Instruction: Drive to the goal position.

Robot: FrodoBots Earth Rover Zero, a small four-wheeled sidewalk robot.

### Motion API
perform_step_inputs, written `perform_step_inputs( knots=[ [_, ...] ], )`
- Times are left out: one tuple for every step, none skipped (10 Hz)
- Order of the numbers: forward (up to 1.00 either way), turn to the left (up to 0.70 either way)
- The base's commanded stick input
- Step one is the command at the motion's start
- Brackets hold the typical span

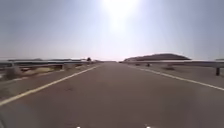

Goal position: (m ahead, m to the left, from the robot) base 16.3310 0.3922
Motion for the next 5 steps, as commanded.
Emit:
perform_step_inputs(
  knots=[
    [0.7, 0.0],
    [0.7, 0.0],
    [0.7, 0.0],
    [0.7, 0.0],
    [0.7, 0.0]
  ],
)
